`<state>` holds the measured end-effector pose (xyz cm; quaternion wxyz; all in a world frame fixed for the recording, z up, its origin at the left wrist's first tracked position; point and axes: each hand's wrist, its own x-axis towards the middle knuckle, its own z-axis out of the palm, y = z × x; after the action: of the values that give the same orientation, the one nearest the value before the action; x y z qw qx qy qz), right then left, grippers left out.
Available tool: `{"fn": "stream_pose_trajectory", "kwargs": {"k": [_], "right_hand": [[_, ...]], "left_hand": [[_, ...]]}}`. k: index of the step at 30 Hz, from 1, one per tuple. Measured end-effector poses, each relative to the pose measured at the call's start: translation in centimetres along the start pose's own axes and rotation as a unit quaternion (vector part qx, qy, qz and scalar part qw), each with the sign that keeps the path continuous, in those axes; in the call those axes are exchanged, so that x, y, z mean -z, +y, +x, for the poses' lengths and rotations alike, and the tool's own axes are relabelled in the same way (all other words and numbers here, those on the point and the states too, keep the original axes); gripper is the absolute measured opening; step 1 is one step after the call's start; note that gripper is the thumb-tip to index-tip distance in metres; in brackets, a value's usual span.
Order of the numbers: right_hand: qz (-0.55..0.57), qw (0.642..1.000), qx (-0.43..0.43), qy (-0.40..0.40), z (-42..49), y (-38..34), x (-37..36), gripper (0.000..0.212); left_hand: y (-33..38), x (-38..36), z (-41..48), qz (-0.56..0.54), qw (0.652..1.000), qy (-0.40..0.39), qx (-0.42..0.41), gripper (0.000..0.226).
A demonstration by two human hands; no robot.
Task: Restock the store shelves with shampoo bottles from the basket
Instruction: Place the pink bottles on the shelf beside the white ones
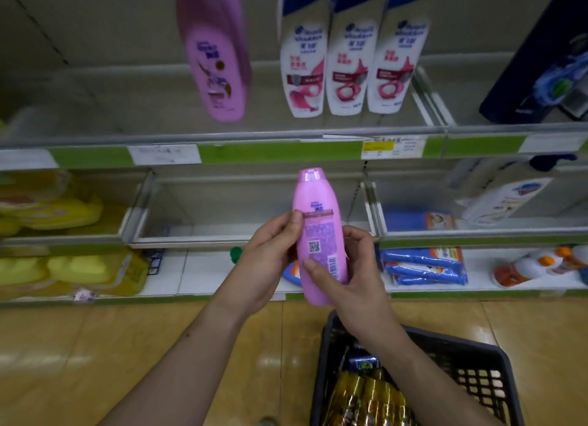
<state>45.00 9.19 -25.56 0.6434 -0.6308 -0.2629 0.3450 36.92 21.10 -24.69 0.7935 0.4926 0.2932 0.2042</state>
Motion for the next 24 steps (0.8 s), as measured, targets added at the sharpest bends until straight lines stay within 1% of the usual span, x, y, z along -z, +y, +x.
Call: {"fn": "stream_pose_trajectory", "kwargs": {"k": [4,6,7,9,11,12,14,17,18,21,22,24], "right_hand": [[0.044,0.999,-0.009,-0.011,0.8,-1.1,-1.8,0.055],[0.099,0.995,-0.021,-0.025,1.6,-2.0,-2.8,0.056],[0.144,0.988,-0.033,-0.045,1.8,-2.3,-3.0,0.054],[0.234,0.964,-0.066,-0.104,2.5,-3.3,-3.6,0.043],[0.26,0.949,-0.095,-0.152,3.1,-4.5,-4.2,0.033],[0.251,0.949,-0.095,-0.164,3.4,-4.9,-4.5,0.033],[0.201,0.962,-0.078,-0.165,3.9,-5.7,-5.3,0.04],[0.065,0.989,0.0,-0.13,4.8,-6.8,-7.2,0.044],[0.041,0.992,0.023,-0.116,5.3,-7.0,-7.9,0.041],[0.032,0.993,0.059,-0.092,7.2,-7.5,-9.6,0.031],[0.039,0.993,0.065,-0.091,7.8,-7.6,-9.9,0.03],[0.053,0.99,0.076,-0.102,8.9,-8.2,-10.3,0.033]], "left_hand": [[2.1,1.1,-0.4,-0.02,1.0,0.013,-0.011,0.052],[3.5,1.8,-0.4,-0.029,1.0,0.011,-0.001,0.057],[4.0,1.8,-0.4,-0.032,0.999,-0.001,0.009,0.06],[5.5,2.4,-0.4,-0.041,0.998,-0.034,0.016,0.061],[7.0,3.1,-0.1,-0.042,0.998,-0.043,-0.017,0.063],[7.7,3.5,0.1,-0.036,0.998,-0.034,-0.045,0.067],[9.2,4.3,0.5,-0.006,0.995,0.005,-0.102,0.07],[11.6,4.8,0.9,0.056,0.981,0.054,-0.177,0.047],[12.4,4.7,0.9,0.082,0.975,0.063,-0.195,0.047],[14.0,4.7,1.7,0.171,0.951,0.093,-0.239,0.049],[14.4,5.1,1.9,0.181,0.947,0.093,-0.247,0.047],[15.3,6.2,2.4,0.166,0.952,0.061,-0.251,0.044]]}}
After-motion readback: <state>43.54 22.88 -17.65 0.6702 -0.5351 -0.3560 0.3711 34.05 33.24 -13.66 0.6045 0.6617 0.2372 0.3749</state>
